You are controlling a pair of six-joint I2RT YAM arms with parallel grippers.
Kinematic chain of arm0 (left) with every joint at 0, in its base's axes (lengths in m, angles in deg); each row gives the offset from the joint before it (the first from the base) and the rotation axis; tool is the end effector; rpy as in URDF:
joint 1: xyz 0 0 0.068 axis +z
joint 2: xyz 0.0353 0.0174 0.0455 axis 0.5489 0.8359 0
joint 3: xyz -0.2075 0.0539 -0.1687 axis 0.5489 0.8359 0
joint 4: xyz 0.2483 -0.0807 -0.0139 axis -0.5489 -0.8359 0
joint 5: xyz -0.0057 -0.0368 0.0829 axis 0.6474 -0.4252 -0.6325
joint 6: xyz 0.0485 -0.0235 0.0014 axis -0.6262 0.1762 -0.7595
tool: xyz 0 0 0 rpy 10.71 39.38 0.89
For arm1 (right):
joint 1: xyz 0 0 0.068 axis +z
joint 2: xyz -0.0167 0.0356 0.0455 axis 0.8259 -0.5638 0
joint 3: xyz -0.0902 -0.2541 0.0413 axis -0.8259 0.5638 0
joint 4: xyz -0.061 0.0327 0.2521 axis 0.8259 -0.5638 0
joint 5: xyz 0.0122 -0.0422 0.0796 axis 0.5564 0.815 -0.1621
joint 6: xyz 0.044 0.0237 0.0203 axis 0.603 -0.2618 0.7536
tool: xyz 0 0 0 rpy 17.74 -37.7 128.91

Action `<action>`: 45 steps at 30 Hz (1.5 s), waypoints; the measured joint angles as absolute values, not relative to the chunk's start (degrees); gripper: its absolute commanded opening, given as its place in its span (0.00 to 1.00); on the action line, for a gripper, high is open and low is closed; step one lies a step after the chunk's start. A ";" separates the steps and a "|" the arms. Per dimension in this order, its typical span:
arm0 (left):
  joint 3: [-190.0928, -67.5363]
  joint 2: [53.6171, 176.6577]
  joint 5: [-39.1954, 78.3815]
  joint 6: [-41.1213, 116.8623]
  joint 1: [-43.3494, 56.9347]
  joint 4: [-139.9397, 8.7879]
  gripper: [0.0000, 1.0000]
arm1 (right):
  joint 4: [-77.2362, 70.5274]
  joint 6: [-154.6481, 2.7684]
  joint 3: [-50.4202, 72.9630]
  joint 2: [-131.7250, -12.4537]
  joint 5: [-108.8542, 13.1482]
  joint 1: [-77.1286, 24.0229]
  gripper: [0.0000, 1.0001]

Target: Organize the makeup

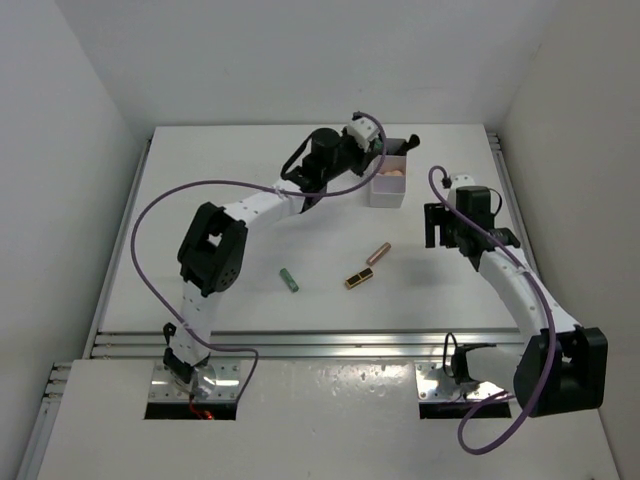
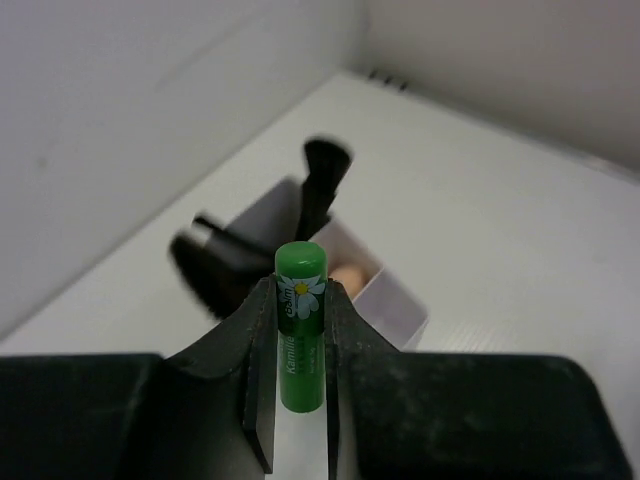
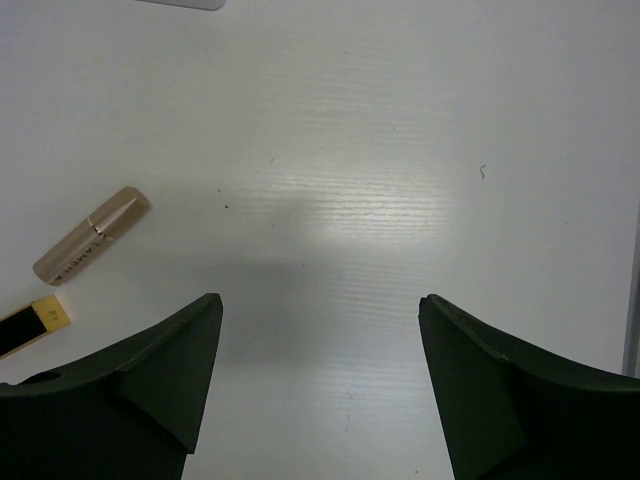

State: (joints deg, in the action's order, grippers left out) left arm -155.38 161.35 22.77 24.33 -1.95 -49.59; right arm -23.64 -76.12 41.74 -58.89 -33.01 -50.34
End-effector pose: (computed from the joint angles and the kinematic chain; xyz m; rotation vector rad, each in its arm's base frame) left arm 0.4173 -0.3034 0.2891 0.6829 1.5439 -0.6041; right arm 0.2483 0.0188 0.2434 0.0888 2.3229 -0.0415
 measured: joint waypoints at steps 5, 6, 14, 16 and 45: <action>-157.53 166.69 28.30 27.83 -4.53 -31.76 0.00 | -24.47 -78.00 41.48 -58.78 -33.19 -51.45 0.79; -157.85 168.48 29.13 28.73 -4.75 -28.70 0.00 | -25.06 -78.42 41.13 -58.78 -33.23 -51.56 0.79; -162.51 183.04 29.77 32.25 -5.06 -20.85 0.00 | -27.34 -81.26 35.42 -59.83 -33.82 -52.24 0.79; -163.47 185.03 28.98 32.33 -5.06 -20.50 0.00 | -27.45 -81.45 34.70 -60.24 -34.39 -52.24 0.79; -155.19 160.41 37.31 24.27 4.30 -42.66 0.68 | -35.31 -53.06 28.91 -69.92 -27.22 -44.52 0.82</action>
